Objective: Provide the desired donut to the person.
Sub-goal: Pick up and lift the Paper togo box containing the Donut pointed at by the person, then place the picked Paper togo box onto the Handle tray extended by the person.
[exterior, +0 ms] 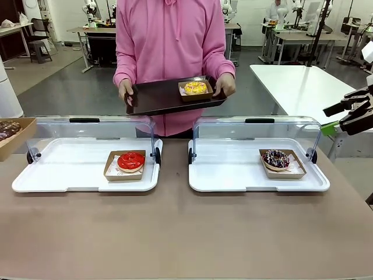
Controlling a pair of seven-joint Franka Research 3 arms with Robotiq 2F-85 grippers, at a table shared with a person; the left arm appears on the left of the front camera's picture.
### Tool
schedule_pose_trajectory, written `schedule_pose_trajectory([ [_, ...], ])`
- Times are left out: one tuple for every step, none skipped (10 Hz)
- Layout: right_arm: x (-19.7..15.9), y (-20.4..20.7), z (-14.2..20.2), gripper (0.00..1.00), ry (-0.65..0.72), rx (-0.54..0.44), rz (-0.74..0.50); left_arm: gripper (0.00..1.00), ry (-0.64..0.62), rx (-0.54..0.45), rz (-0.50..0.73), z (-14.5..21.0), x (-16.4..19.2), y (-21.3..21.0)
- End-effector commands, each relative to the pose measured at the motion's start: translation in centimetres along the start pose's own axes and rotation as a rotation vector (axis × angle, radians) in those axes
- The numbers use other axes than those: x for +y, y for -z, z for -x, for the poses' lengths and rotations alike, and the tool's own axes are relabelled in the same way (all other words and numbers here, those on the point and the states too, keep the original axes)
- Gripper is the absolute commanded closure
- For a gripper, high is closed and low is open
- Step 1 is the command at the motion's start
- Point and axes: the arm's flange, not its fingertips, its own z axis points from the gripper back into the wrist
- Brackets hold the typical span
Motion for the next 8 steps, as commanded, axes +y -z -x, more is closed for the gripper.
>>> schedule_pose_trajectory([
  [0.03,0.12,0.11,0.00,-0.005,0.006,0.001,1.00,-0.011,0.026,0.001,0.03,-0.07,-0.11],
  [0.03,0.12,0.11,0.00,-0.005,0.006,0.001,1.00,-0.011,0.026,0.001,0.03,-0.07,-0.11],
  [0.03,0.12,0.11,0.00,-0.005,0.006,0.001,1.00,-0.011,0.026,0.001,0.03,-0.07,-0.11],
  [0.03,0.12,0.11,0.00,-0.005,0.006,0.001,1.00,-0.011,0.026,0.001,0.03,-0.07,-0.11],
  [0.03,0.12,0.11,0.00,-0.005,0.006,0.001,1.00,-0.011,0.026,0.001,0.03,-0.07,-0.11],
  [0.03,0.12,0.11,0.00,-0.005,0.006,0.001,1.00,-0.011,0.026,0.001,0.03,-0.07,-0.11],
  [0.03,0.12,0.11,0.00,-0.005,0.006,0.001,1.00,-0.011,0.026,0.001,0.03,-0.07,-0.11],
  [0.03,0.12,0.11,0.00,-0.005,0.006,0.001,1.00,-0.011,0.026,0.001,0.03,-0.07,-0.11],
])
